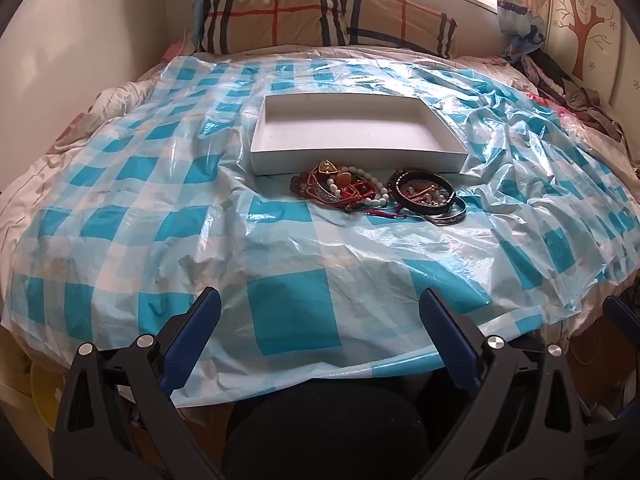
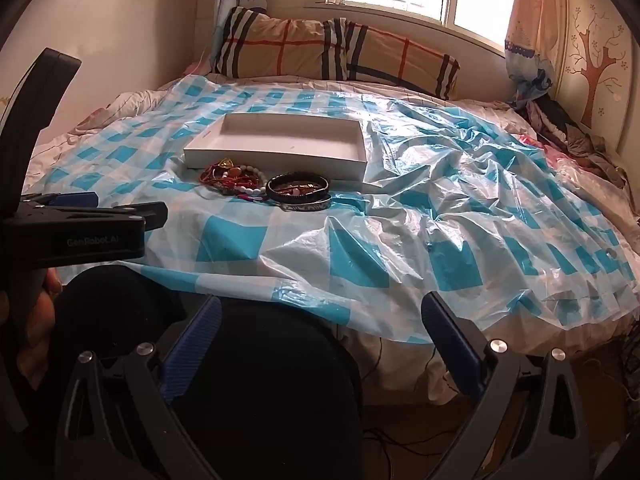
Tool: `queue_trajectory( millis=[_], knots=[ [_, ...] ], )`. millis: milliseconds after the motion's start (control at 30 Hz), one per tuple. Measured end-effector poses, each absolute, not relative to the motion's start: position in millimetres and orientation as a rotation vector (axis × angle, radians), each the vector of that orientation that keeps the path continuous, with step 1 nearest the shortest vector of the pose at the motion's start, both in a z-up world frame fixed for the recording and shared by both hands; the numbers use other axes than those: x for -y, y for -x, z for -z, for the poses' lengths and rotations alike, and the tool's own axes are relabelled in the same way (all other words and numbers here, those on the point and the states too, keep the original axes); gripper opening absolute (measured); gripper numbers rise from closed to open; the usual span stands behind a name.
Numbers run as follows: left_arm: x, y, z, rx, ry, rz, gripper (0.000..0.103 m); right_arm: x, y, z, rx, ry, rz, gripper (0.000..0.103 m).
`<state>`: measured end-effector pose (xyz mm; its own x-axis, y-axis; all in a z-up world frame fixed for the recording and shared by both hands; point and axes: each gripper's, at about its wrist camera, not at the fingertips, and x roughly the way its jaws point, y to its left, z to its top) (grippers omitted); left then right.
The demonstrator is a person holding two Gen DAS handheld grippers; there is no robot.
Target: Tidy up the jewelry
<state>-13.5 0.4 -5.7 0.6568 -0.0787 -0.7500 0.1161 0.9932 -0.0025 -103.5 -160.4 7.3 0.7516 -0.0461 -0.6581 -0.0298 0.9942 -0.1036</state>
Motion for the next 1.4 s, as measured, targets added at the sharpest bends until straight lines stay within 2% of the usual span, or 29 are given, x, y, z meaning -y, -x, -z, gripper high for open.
queue_trajectory(
  millis=[867,1400],
  knots=[
    [1.6,15.4,5.3,-0.838,-0.047,0.108,0.095,160.4,103.1,-5.7,-0.728,0.104,0.007,0.096],
    [9.1,25.7,-15.6,-0.809,-0.046,0.119,0.095,158.1,106.4,-14.8,-0.749,0.096,-0.005,0.096]
  ],
)
